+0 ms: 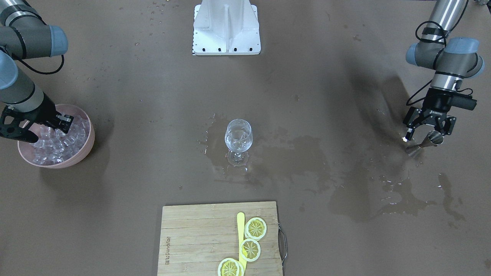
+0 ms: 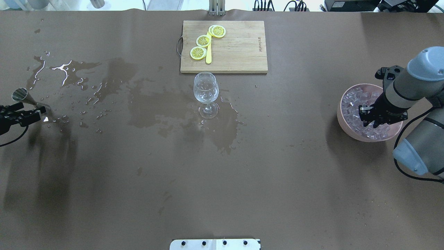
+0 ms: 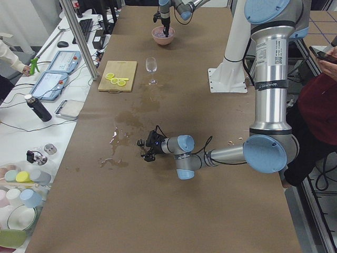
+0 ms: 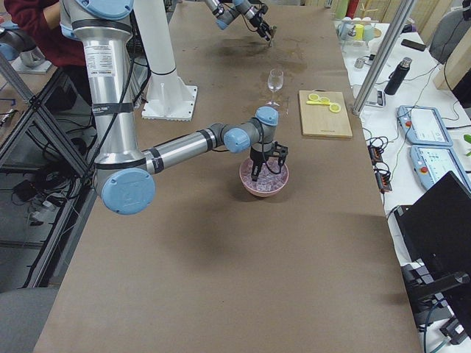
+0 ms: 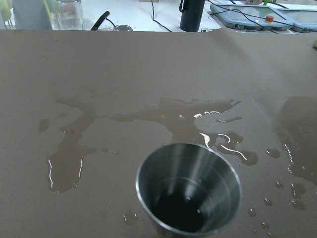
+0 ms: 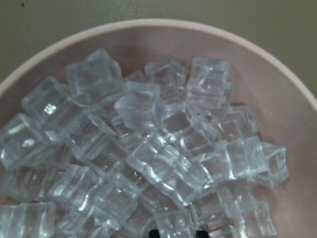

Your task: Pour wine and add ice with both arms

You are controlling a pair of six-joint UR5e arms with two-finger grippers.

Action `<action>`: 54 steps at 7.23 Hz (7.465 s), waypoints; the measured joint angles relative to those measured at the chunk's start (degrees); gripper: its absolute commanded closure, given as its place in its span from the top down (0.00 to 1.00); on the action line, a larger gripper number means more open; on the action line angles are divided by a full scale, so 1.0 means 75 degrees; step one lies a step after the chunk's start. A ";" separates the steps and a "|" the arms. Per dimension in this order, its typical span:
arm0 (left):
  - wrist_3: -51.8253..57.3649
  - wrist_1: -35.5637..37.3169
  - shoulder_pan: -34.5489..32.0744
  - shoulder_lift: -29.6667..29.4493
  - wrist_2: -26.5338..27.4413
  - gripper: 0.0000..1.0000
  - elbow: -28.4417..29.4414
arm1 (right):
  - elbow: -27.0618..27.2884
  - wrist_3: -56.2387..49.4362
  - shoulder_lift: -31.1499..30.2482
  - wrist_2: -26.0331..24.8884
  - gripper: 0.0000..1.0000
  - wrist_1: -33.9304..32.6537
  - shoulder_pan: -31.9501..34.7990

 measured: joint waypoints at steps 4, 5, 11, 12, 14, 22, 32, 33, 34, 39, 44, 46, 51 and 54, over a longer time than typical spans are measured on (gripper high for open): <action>0.0021 -0.0204 0.0183 -0.0125 0.0635 0.85 0.0210 | 0.0235 -0.0008 -0.0003 0.0024 0.33 -0.0083 0.0305; 0.0026 -0.0229 0.0229 -0.0170 0.0734 0.78 0.0275 | 0.0297 -0.0013 -0.0007 0.0027 0.33 -0.0089 0.0394; 0.0047 -0.0283 0.0276 -0.0204 0.0805 0.57 0.0329 | 0.0463 -0.1064 0.0635 0.0089 0.32 -0.0937 0.0959; 0.0048 -0.0323 0.0276 -0.0201 0.0805 0.54 0.0339 | 0.0460 -0.1136 0.0773 0.0109 0.31 -0.1044 0.1012; 0.0048 -0.0421 0.0271 -0.0197 0.0808 0.50 0.0343 | 0.0434 -0.1168 0.0845 0.0108 0.27 -0.1102 0.1038; 0.0049 -0.0448 0.0276 -0.0195 0.0976 0.22 0.0350 | 0.0464 -0.1172 0.1046 0.0037 0.28 -0.1090 0.1364; 0.0048 -0.0349 0.0275 -0.0580 0.0881 0.00 -0.0063 | 0.0485 -0.1171 0.1300 -0.0006 0.28 -0.1035 0.1480; 0.0048 -0.0197 0.0270 -0.0762 0.0870 0.00 -0.0215 | 0.0484 -0.1172 0.1302 -0.0006 0.28 -0.1032 0.1499; 0.0048 0.0062 0.0263 -0.1006 0.0863 0.00 -0.0368 | 0.0484 -0.1172 0.1303 -0.0006 0.28 -0.1031 0.1523; -0.0028 0.2601 0.0241 -0.1411 0.0783 0.00 -0.2765 | 0.0444 -0.1157 0.1699 0.0015 0.28 -0.1076 0.1552; 0.0011 0.4077 0.0592 -0.2205 0.0952 0.00 -0.3593 | 0.0404 -0.1093 0.1935 0.0029 0.28 -0.1112 0.1538; 0.0403 0.5349 0.1092 -0.2673 0.1534 0.00 -0.3988 | 0.0398 -0.1117 0.1960 0.0066 0.28 -0.1199 0.1582; 0.1995 0.7258 0.2310 -0.3625 0.2955 0.00 -0.4314 | 0.0411 -0.1545 0.2278 0.0296 0.27 -0.2177 0.1855; 0.2951 0.7967 0.2469 -0.4017 0.3280 0.00 -0.4359 | 0.0441 -0.1680 0.2308 0.0480 0.25 -0.2409 0.1956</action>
